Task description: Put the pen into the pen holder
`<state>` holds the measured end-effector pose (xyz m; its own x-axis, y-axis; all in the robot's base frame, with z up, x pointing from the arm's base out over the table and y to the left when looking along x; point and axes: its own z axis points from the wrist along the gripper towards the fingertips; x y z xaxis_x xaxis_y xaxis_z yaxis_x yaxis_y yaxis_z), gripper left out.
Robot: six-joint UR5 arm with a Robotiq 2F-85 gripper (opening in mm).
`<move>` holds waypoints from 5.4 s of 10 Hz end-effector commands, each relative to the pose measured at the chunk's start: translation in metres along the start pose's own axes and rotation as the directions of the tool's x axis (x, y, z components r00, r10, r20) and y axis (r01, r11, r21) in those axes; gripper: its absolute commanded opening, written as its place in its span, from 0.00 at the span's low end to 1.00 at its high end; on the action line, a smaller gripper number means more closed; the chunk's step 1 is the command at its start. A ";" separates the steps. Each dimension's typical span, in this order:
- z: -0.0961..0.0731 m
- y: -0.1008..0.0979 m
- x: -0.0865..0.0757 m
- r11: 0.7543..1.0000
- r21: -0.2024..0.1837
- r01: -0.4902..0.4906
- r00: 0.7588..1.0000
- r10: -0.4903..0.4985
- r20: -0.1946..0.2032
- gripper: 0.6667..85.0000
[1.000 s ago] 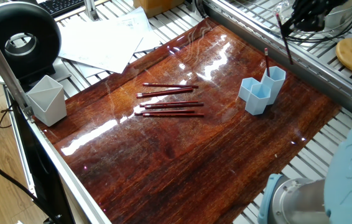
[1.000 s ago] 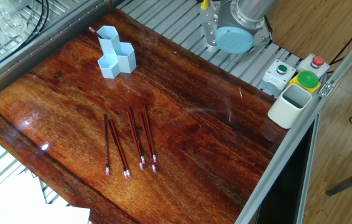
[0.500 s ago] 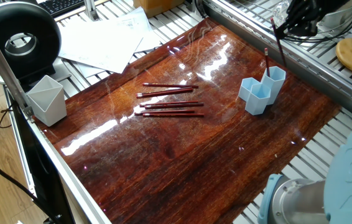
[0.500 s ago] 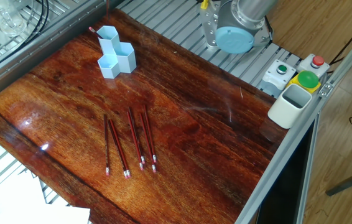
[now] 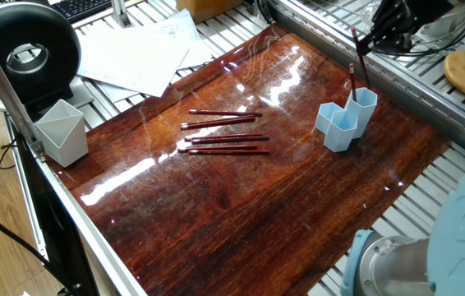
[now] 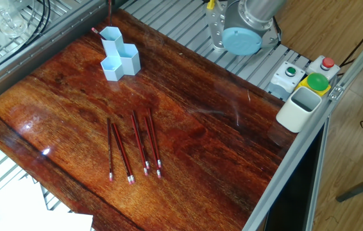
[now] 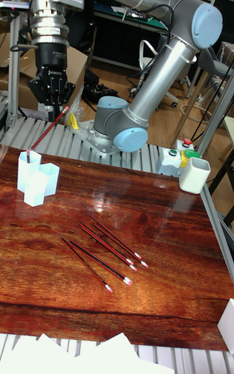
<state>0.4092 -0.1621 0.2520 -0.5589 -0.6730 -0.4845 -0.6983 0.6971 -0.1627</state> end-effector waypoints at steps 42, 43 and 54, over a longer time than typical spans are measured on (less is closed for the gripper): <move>0.028 -0.002 0.038 0.998 -0.035 -0.055 0.986 0.060 0.157 0.00; 0.028 -0.004 0.040 0.998 -0.033 -0.053 0.986 0.057 0.155 0.00; 0.041 -0.009 0.067 0.998 -0.019 -0.060 0.994 0.062 0.085 0.11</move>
<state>0.3980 -0.1964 0.1878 -0.5448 -0.6007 -0.5851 -0.6802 0.7247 -0.1107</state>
